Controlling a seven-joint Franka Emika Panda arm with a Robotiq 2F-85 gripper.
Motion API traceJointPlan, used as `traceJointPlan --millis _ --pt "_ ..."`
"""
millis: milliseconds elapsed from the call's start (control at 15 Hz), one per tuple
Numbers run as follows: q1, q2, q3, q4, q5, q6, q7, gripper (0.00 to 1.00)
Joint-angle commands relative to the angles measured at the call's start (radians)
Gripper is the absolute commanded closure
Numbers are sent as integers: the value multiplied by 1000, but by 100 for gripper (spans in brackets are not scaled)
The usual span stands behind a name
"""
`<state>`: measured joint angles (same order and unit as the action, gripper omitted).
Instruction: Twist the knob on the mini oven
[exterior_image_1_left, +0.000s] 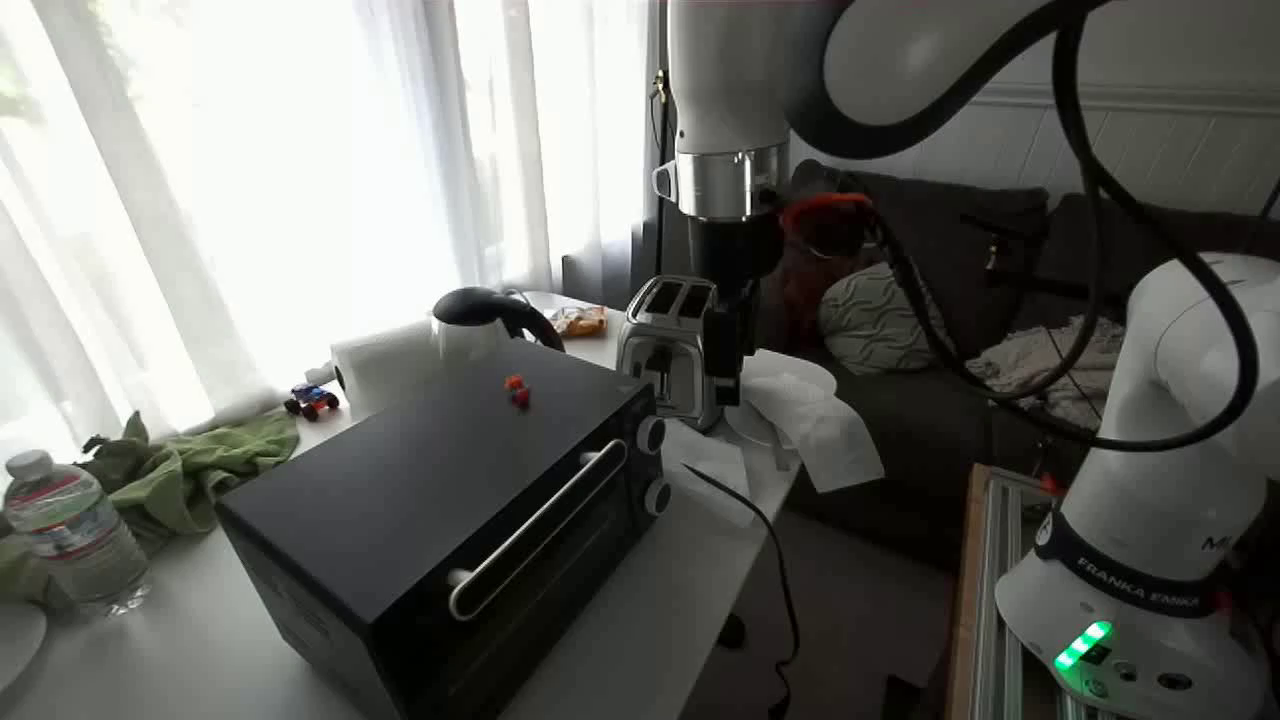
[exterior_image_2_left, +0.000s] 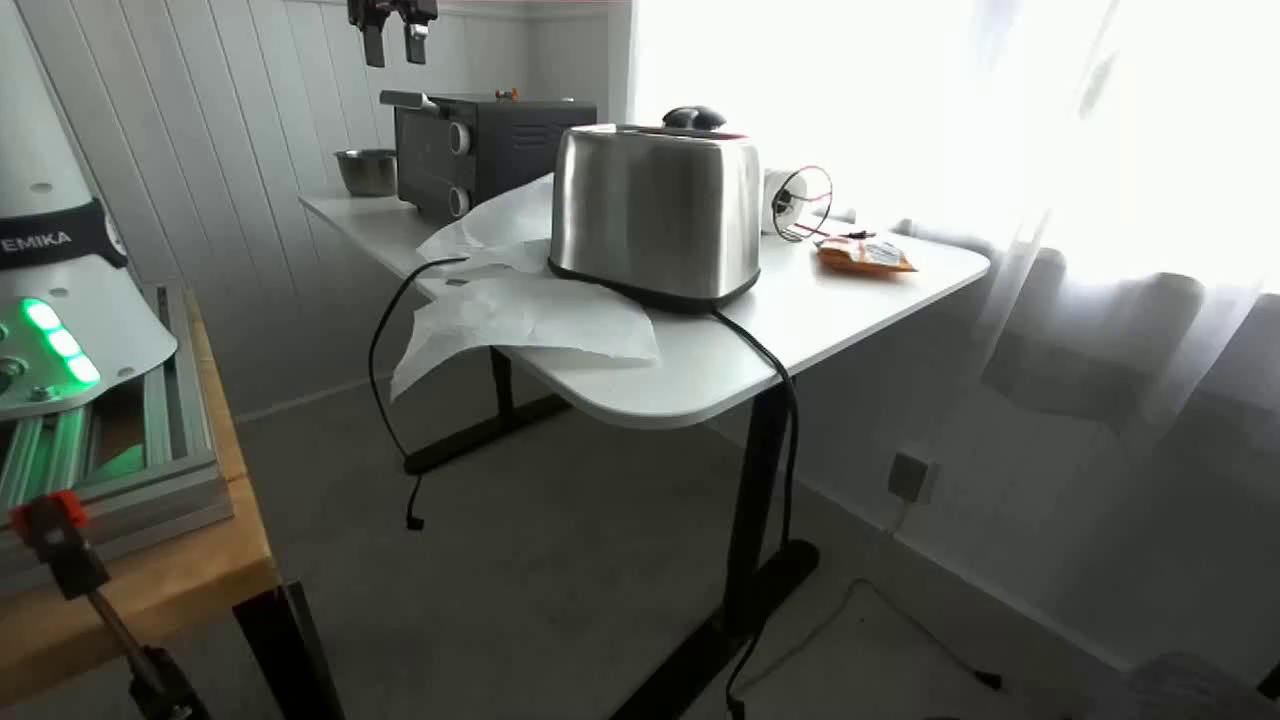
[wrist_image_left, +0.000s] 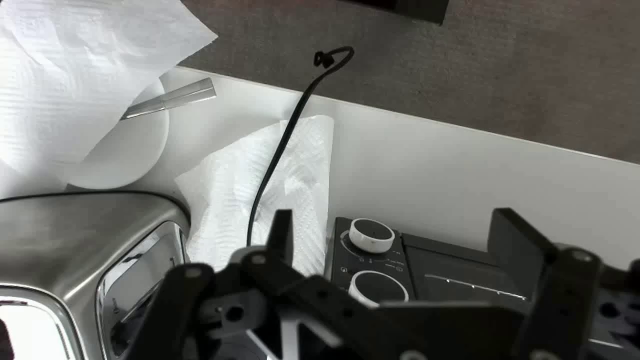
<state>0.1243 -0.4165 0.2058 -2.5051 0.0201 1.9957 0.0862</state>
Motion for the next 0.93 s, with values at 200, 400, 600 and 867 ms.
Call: traceJointPlan --millis 200,400,600,867 --pt "13 1 -12 1 -5 -1 5 0" --pt "1 26 -2 17 -18 8 49 0" --pt "-5 56 -16 33 -8 45 51 0" --pt "-11 100 -31 48 7 111 65 0"
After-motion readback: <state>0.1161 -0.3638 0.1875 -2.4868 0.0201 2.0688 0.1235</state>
